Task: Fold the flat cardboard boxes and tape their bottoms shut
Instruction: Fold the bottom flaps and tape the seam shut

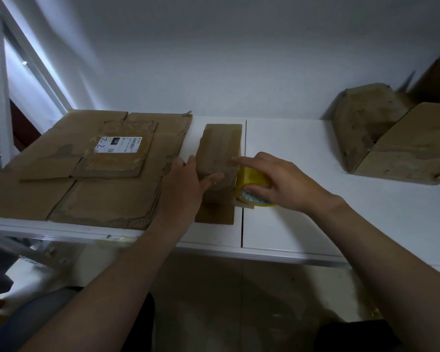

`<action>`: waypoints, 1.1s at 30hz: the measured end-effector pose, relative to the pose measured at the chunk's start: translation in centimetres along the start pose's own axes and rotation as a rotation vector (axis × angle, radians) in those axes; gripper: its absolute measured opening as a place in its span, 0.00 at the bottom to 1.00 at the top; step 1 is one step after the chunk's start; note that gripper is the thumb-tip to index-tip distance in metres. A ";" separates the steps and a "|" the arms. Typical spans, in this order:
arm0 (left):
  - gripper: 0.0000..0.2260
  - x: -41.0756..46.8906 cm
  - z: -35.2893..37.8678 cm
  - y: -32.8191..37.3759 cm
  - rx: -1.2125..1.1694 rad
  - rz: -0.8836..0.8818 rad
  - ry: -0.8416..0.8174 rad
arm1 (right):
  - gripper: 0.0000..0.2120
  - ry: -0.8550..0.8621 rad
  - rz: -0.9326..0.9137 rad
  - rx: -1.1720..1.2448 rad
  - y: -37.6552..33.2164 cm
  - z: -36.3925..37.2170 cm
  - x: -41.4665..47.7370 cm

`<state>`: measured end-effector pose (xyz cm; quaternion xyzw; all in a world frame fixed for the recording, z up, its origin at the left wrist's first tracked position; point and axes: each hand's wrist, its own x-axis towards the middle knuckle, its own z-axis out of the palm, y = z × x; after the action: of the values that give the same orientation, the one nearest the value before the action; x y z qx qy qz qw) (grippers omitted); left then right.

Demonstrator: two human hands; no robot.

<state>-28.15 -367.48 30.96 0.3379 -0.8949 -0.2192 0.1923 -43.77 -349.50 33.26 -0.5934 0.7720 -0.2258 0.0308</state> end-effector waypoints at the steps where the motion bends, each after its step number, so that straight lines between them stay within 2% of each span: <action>1: 0.34 0.1 -0.2 -0.4 -0.056 0.019 -0.015 | 0.30 -0.016 -0.002 -0.030 -0.2 -0.2 0.1; 4: 0.27 0.2 -0.5 -1.2 -0.217 0.074 -0.035 | 0.32 0.005 0.012 -0.132 -0.9 -0.3 0.2; 7: 0.16 -0.4 -0.6 -0.8 -0.250 0.095 -0.012 | 0.31 0.096 0.081 -0.220 -1.6 0.2 0.5; 12: 0.14 -1.1 -0.9 -1.1 -0.436 0.022 0.003 | 0.26 0.221 0.194 -0.306 -2.6 1.7 1.6; 15: 0.09 -1.7 -0.9 -1.6 -0.581 -0.060 0.022 | 0.24 0.181 0.198 -0.254 -2.5 1.3 1.9; 19: 0.01 -2.3 -0.3 -2.2 -0.627 -0.119 0.074 | 0.25 0.099 0.219 -0.189 -2.3 0.7 2.1; 23: 0.06 -2.8 0.1 -1.7 -0.552 -0.123 0.143 | 0.25 0.101 0.228 -0.198 -2.3 0.8 1.9; 28: 0.06 -3.5 0.2 -0.6 -0.490 -0.096 0.236 | 0.25 0.130 0.223 -0.266 -2.8 1.0 1.8; 33: 0.15 -4.3 1.0 -0.1 -0.208 0.168 0.196 | 0.25 0.150 0.229 -0.339 -3.5 1.1 1.8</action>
<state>-25.61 -364.29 29.21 0.2598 -0.8695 -0.2596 0.3302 -40.76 -352.16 34.05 -0.4801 0.8614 -0.1314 -0.1013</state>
